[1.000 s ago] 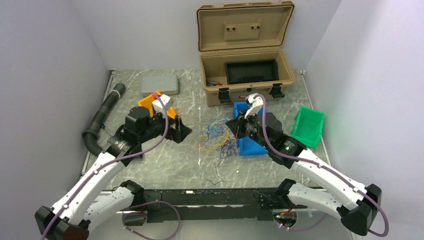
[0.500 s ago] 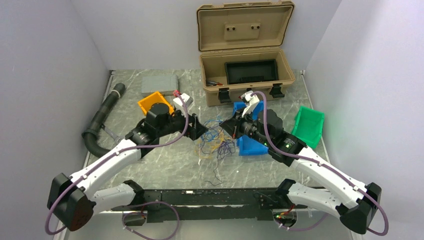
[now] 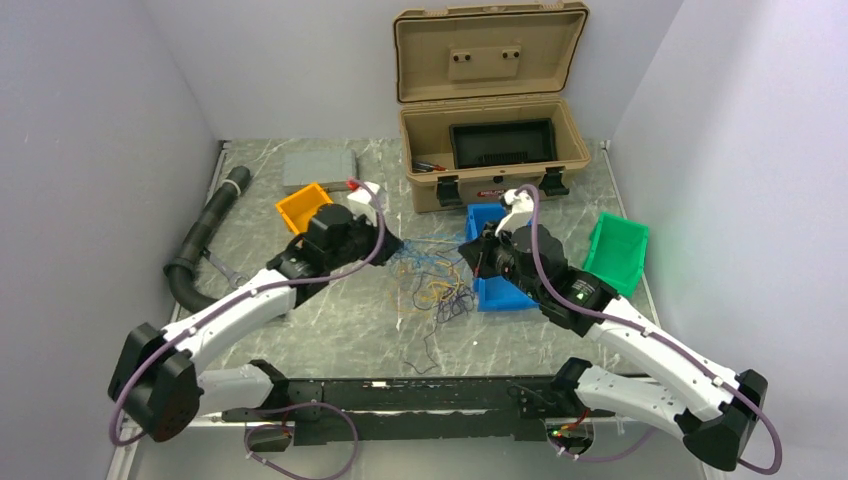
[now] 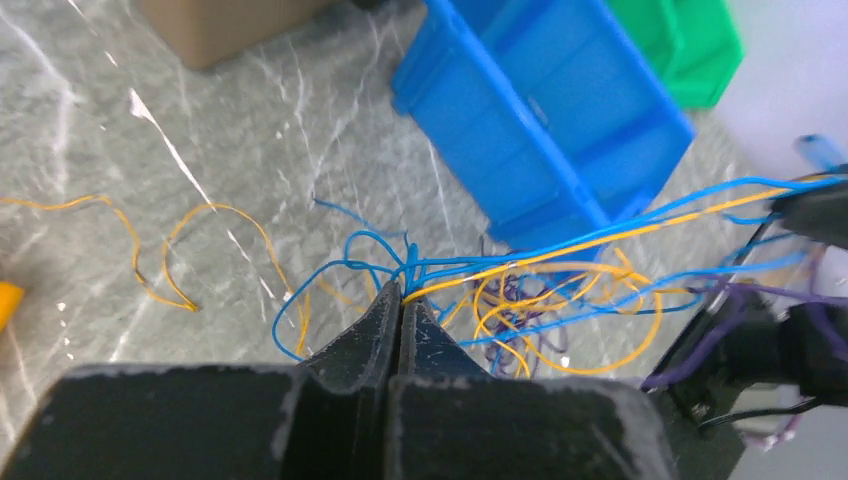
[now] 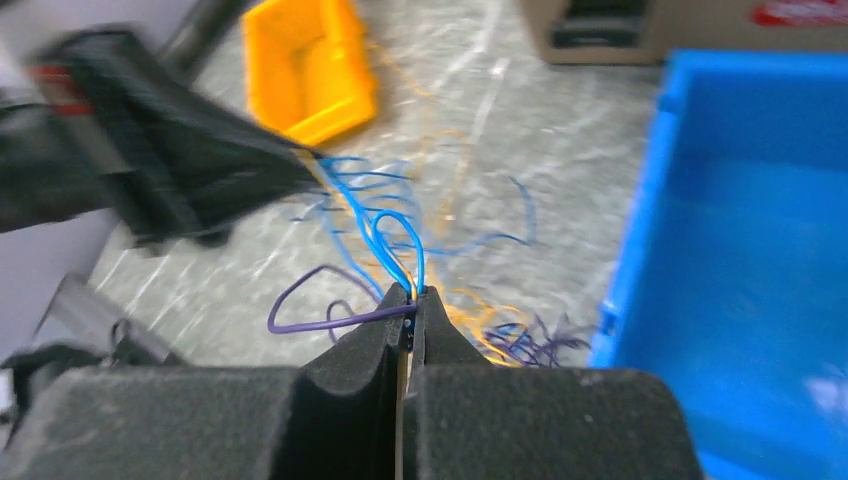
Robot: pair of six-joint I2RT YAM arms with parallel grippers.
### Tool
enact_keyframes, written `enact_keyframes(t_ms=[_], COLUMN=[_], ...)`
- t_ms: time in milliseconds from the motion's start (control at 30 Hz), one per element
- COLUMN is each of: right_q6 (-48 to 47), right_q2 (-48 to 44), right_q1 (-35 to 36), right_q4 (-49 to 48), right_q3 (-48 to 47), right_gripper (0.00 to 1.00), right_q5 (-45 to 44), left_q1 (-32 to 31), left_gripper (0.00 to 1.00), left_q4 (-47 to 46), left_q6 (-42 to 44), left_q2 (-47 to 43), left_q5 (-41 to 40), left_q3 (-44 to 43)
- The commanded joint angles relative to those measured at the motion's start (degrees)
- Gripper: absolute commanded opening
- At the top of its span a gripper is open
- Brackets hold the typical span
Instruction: Untangle the cables
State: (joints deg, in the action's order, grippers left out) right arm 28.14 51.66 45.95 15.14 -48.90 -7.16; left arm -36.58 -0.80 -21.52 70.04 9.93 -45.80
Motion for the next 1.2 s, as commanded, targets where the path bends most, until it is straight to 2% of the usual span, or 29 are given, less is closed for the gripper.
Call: enact_keyframes(t_ms=[0,133,267,333,400,500,533,567,667,700,767,900,1167], right_q6=[7.20,13.19,15.45,13.17,7.40,2.22,1.33,0.56,-1.12,-1.65,-2.33,-4.16,-7.52], right_q2=[-6.22,-10.48,-15.84,-17.16,-17.13,-14.77,-13.67,-12.57,-9.23,-8.13,-6.00,-1.36,6.77], right_q1=[-0.25,-0.36,-0.37,-0.42,-0.41,-0.42,-0.41,-0.37,-0.42,-0.43,-0.38,-0.41,-0.42], right_q4=[11.22,18.92,18.56,14.83,9.14,3.97,2.82,1.76,-0.92,-1.88,-3.42,-5.02,-3.62], right_q3=[-2.82,-1.25,1.57,3.23,4.11,3.50,3.02,2.37,-0.09,-0.99,-3.12,-9.45,-25.99], right_gripper=[0.00,0.00,0.00,0.00,0.00,0.00,0.00,0.00,0.00,0.00,0.00,0.00,0.00], right_q5=[-29.20,-39.90,-43.39,-41.12,-34.25,-22.14,-19.65,-17.14,-10.97,-9.17,-6.13,-1.24,-0.11], left_q1=[11.26,21.10,22.34,22.34,22.34,22.23,21.98,21.49,17.80,16.00,12.27,6.39,5.68], left_gripper=[0.00,0.00,0.00,0.00,0.00,0.00,0.03,0.11,0.53,0.64,0.76,0.81,0.81], left_q4=[6.29,9.29,10.80,10.45,9.31,4.44,2.85,1.56,-1.44,-1.77,-2.44,-3.38,-5.02], left_q6=[-4.54,-6.80,-8.83,-9.21,-8.25,-6.85,-6.68,-6.62,-5.49,-4.79,-3.09,-0.95,-2.77], left_q2=[-6.06,-11.98,-17.63,-18.77,-18.88,-18.00,-17.47,-16.96,-15.81,-15.55,-14.70,-11.85,-8.97], left_q5=[-7.11,-5.29,-7.57,-6.32,-2.99,8.41,11.84,14.27,15.96,15.28,14.12,10.95,7.76], left_q3=[4.43,8.39,10.10,10.02,9.30,8.76,8.72,8.55,8.28,8.13,7.82,6.89,7.66])
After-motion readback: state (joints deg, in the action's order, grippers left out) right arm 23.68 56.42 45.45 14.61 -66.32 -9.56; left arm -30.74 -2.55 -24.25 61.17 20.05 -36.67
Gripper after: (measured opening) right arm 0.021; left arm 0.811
